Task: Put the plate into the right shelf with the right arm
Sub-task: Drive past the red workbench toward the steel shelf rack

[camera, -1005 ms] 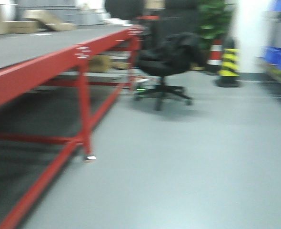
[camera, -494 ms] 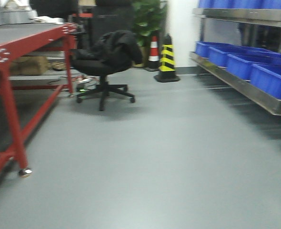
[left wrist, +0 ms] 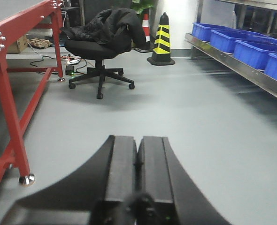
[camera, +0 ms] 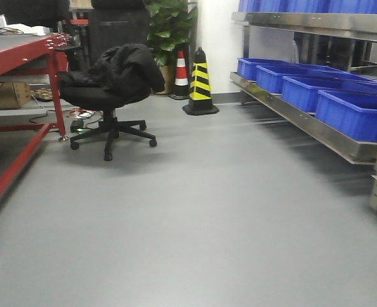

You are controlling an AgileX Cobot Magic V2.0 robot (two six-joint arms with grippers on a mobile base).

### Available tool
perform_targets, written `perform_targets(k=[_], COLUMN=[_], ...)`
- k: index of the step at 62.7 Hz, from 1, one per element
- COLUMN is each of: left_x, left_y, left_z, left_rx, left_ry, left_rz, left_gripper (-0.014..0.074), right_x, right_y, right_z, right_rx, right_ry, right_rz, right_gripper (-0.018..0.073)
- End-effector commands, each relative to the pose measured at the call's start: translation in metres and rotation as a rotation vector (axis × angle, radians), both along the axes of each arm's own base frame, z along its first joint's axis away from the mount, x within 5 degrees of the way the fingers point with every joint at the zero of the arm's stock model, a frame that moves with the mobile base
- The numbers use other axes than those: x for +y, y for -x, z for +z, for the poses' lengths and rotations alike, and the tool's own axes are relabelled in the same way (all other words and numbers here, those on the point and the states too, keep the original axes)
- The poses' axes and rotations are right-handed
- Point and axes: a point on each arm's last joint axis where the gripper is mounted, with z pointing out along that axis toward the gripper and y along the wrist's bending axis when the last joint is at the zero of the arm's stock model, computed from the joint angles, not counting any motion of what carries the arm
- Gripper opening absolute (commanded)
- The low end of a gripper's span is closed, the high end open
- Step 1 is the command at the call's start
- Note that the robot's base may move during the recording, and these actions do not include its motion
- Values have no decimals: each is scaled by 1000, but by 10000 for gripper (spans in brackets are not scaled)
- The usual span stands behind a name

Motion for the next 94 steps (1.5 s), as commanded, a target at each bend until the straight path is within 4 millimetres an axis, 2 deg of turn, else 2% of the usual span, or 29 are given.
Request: perform_targets(k=[1, 94], left_x=[0, 0], left_y=[0, 0], left_z=[6, 6], left_rx=[-84, -84], left_ry=[17, 17], left_rz=[-2, -2], left_gripper=[-47, -47], right_x=[-5, -5], right_y=[0, 0], right_z=[14, 14], right_rx=[-64, -64], right_ry=[-63, -63], right_rz=[-44, -44], right_gripper=[56, 56])
